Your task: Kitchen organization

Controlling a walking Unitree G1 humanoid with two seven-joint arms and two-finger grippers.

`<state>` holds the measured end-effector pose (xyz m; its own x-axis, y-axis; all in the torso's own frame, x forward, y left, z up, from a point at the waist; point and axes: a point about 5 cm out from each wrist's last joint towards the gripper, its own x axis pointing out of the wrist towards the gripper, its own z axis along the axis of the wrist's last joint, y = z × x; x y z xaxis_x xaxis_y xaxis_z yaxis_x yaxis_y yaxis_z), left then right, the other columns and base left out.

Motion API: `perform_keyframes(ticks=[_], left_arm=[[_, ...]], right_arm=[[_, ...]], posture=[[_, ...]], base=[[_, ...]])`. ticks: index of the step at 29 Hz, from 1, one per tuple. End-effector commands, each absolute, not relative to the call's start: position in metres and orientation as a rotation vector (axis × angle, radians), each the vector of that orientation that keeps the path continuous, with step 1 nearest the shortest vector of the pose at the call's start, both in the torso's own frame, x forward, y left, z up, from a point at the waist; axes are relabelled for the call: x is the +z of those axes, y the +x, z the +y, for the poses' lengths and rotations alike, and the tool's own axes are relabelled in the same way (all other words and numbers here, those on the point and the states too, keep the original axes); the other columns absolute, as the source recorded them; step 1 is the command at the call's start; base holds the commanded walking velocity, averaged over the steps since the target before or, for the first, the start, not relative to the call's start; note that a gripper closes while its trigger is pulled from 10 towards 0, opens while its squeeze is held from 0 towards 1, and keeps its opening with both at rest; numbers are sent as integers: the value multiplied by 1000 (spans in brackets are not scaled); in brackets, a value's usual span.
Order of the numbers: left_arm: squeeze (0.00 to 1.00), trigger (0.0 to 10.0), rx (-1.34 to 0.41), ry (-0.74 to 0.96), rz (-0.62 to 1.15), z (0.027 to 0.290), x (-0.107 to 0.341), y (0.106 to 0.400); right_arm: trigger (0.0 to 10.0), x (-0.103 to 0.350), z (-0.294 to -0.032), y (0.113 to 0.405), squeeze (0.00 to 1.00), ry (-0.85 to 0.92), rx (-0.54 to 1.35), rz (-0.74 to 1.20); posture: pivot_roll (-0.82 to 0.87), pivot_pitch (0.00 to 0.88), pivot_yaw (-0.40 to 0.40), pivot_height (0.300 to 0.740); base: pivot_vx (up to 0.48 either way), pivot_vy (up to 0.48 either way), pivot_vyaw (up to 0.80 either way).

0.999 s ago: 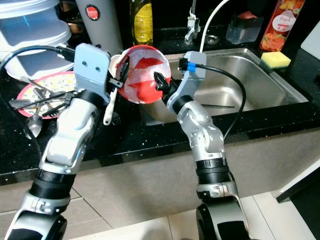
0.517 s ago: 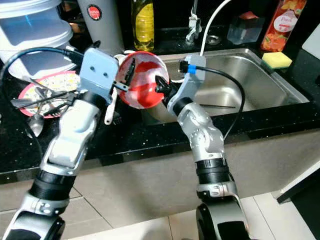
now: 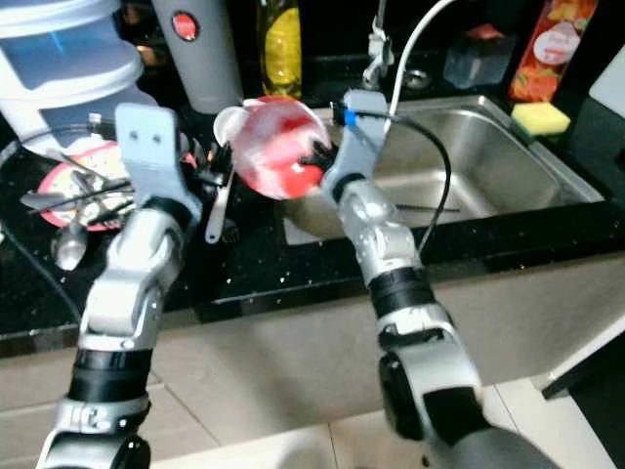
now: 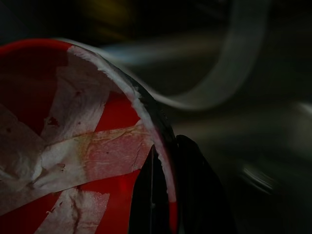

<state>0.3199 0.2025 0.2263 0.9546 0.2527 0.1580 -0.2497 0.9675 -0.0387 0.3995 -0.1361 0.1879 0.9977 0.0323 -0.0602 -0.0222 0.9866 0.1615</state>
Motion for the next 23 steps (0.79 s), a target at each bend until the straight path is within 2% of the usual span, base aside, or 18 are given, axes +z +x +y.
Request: perform_keyframes(ticks=[1,5,8,11,16,17,18,19,23], left_arm=[[0,10000,251,-22,-143,201,224,318],[0,10000,248,30,-105,202,219,313],[0,10000,254,40,-90,203,216,310],[0,10000,213,45,-56,196,216,309],[0,10000,187,43,-56,191,217,308],[0,10000,186,43,-59,190,218,308],[0,10000,185,44,-60,190,218,308],[0,10000,184,44,-59,190,219,308],[0,10000,178,43,-54,189,220,308]], right_arm=[[10000,186,-136,400,0,182,-8,50],[10000,195,-142,404,0,285,-55,-3],[10000,200,-142,407,0,253,-49,-13],[10000,193,-140,409,0,139,-52,23],[10000,194,-136,409,0,85,-29,3],[10000,195,-134,410,388,72,-18,-4],[10000,196,-133,410,388,66,-10,-9],[10000,198,-131,410,1000,41,7,-21],[10000,202,-122,411,1000,-124,67,-55]], posture=[[70,8,1,740],[78,9,-4,740],[76,10,-3,740],[76,10,-7,740],[77,10,-6,740],[77,10,-6,740],[77,10,-6,740],[77,10,-6,740],[79,8,-6,740]], base=[[0,0,0],[0,0,0],[0,0,0],[0,0,0],[0,0,0],[0,0,0],[0,0,0],[0,0,0],[0,0,0]])
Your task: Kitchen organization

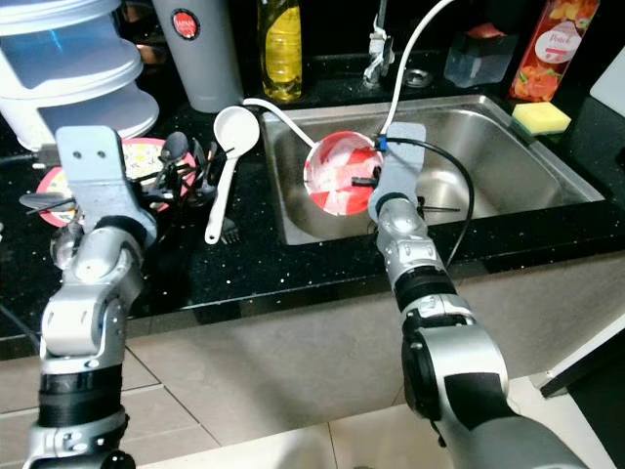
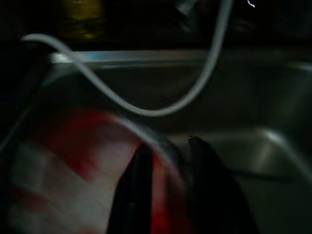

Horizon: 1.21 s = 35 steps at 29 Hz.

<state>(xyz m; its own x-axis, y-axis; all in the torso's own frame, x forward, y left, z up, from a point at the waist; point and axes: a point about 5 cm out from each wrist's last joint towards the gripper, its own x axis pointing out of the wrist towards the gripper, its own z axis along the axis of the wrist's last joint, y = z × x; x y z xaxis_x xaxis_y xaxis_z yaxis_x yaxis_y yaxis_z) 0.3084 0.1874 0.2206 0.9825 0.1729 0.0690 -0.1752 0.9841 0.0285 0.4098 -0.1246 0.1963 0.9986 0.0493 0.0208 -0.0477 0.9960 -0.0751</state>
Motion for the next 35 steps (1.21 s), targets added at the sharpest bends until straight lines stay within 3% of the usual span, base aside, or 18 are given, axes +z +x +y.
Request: perform_keyframes(ticks=[1,4,5,11,14,16,19,25,30,35], left_arm=[[0,10000,175,43,-51,189,220,308],[0,10000,160,50,-26,187,219,308],[0,10000,159,44,-17,186,219,308],[0,10000,145,32,45,182,217,306],[0,10000,232,0,40,187,219,305],[0,10000,218,117,16,190,221,303],[0,10000,172,191,54,193,219,297],[0,10000,151,132,106,205,225,291],[0,10000,259,130,85,228,230,287],[0,10000,339,78,57,235,231,283]], right_arm=[[10000,203,-121,411,1000,-152,76,-60],[10000,203,-115,411,1000,-205,118,-66],[10000,205,-114,411,0,-196,120,-77],[10000,229,-118,411,0,-17,109,-205],[10000,257,-125,405,0,131,125,-358],[10000,269,-127,397,0,166,154,-421],[10000,272,-129,390,0,164,165,-451],[10000,272,-130,384,0,163,173,-462],[10000,269,-128,378,0,179,189,-450],[10000,269,-125,376,0,178,203,-436]], posture=[[79,8,-6,740],[81,7,-6,740],[82,8,-6,740],[84,9,-6,740],[83,12,-3,740],[77,15,3,740],[70,16,12,740],[70,14,21,740],[73,14,21,740],[74,18,16,740]], base=[[0,0,0],[0,0,0],[0,0,0],[0,0,0],[0,0,0],[0,0,0],[0,0,0],[0,0,0],[0,0,0],[0,0,0]])
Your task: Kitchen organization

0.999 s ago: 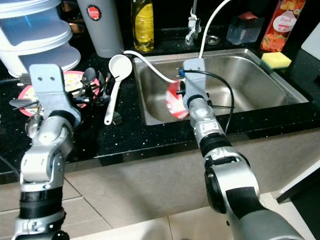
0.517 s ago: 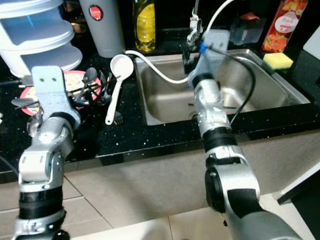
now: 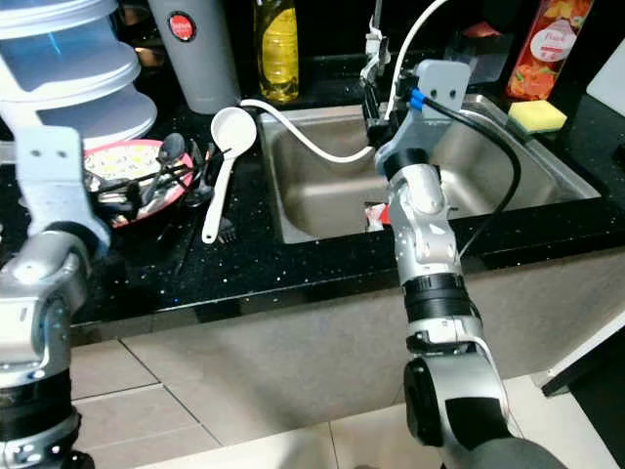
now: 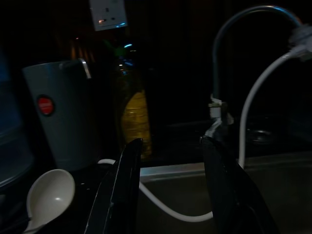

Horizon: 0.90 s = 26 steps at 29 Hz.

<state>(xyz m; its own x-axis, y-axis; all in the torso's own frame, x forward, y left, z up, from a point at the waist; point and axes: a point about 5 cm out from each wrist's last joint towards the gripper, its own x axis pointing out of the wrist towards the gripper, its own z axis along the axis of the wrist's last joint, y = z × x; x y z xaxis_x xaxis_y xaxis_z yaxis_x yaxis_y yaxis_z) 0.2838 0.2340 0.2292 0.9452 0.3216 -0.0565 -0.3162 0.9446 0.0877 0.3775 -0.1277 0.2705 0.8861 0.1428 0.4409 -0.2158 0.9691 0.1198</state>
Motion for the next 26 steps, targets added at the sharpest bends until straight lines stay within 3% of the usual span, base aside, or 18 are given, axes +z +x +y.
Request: perform_keyframes(ticks=[1,5,12,16,22,23,25,26], left_arm=[[0,10000,384,28,88,239,226,282],[0,10000,402,-15,164,245,218,284],[0,10000,322,53,134,239,230,292],[0,10000,93,77,96,207,240,302],[0,10000,16,73,107,190,237,316],[0,9020,0,65,108,186,236,322],[0,9020,-10,61,110,182,236,327],[0,4706,-24,66,123,178,233,335]], right_arm=[[10000,268,-124,375,0,177,209,-429],[10000,269,-122,374,0,177,217,-421],[10000,272,-122,372,0,174,217,-421],[10000,274,-110,366,0,172,241,-434],[10000,271,-100,363,0,162,279,-422],[10000,270,-98,363,0,160,290,-417],[10000,270,-97,363,0,159,297,-414],[10000,270,-96,363,0,155,305,-412]], posture=[[73,20,16,740],[66,28,25,740],[59,39,33,740],[47,57,43,740],[50,59,24,740],[46,61,15,740],[47,63,14,740],[42,69,12,740]], base=[[0,0,0],[0,0,0],[0,0,0],[0,0,0],[0,0,0],[0,0,0],[0,0,0],[0,0,0]])
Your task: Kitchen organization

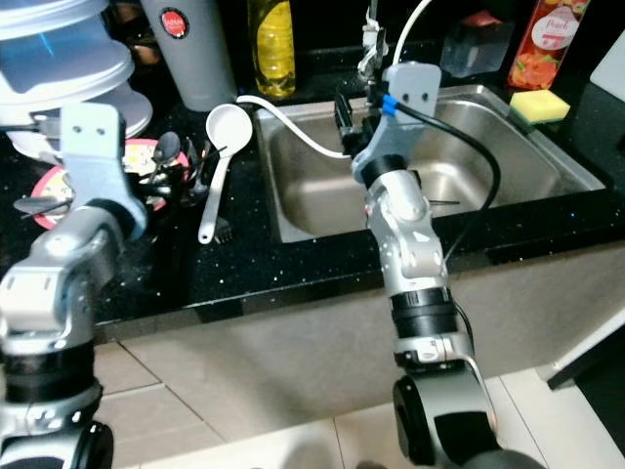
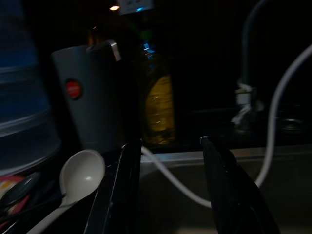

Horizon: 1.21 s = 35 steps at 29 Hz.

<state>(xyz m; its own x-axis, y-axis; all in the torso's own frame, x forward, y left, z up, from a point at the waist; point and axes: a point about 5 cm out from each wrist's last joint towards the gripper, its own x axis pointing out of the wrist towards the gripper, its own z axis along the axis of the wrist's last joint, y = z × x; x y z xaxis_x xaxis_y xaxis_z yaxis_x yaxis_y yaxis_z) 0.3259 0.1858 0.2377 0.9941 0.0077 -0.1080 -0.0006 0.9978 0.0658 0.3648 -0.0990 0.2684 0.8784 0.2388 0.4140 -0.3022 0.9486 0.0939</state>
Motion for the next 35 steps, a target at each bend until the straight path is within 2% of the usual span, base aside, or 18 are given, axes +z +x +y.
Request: perform_keyframes(ticks=[1,2,3,5,11,13,16,17,19,20,21,22,24,25,26,30,34,35], left_arm=[[0,5098,-48,63,138,173,231,341],[0,6314,-76,64,155,168,229,346],[0,8235,-93,74,167,165,228,350],[0,8667,-114,78,177,162,227,355],[0,8549,-107,94,172,169,232,365],[0,9098,-45,128,142,182,240,364],[0,9412,-20,145,129,187,242,364],[0,10000,37,141,106,196,247,361],[0,10000,79,111,91,205,251,358],[0,9451,113,52,76,214,254,357],[0,9451,132,11,67,219,255,356],[0,7608,137,-20,63,223,256,357],[0,7608,142,-59,80,229,254,359],[0,5843,146,-74,90,233,253,359],[0,5843,148,-82,96,235,253,359],[0,4275,140,-131,130,241,249,357],[0,3804,121,-175,163,244,243,358],[0,3333,107,-187,167,243,242,358]], right_arm=[[10000,272,-95,363,0,152,309,-411],[10000,273,-95,363,0,150,311,-410],[10000,274,-94,363,0,148,311,-410],[10000,275,-95,362,0,145,308,-414],[10000,274,-97,358,0,145,286,-414],[10000,272,-99,355,0,139,282,-406],[10000,271,-99,354,0,136,281,-403],[10000,270,-101,354,0,134,276,-400],[10000,270,-102,354,0,134,272,-398],[10000,270,-102,354,0,133,272,-397],[10000,270,-102,354,0,133,272,-396],[10000,270,-102,354,0,133,274,-394],[10000,270,-102,353,0,131,277,-393],[10000,271,-102,353,0,131,277,-393],[10000,271,-102,353,0,131,277,-392],[10000,270,-103,352,0,134,269,-390],[10000,269,-103,351,0,135,265,-386],[10000,269,-103,351,0,134,265,-385]], posture=[[26,76,20,740],[26,76,20,740],[9,83,27,740],[-3,87,39,740],[-32,106,52,740],[-45,114,57,740],[-47,115,57,740],[-45,114,56,740],[-45,112,53,740],[-45,109,51,740],[-45,109,50,740],[-45,109,49,740],[-41,108,48,740],[-39,109,52,740],[-39,109,52,740],[-42,112,61,740],[-42,113,61,740],[-46,113,61,740]], base=[[0,0,0],[0,0,0],[0,0,0],[0,0,0],[0,0,0],[0,0,0],[0,0,0],[0,0,0],[0,0,0],[0,0,0],[0,0,0],[0,0,0],[0,0,0],[0,0,0],[0,0,0],[0,0,0],[0,0,0],[0,0,0]])
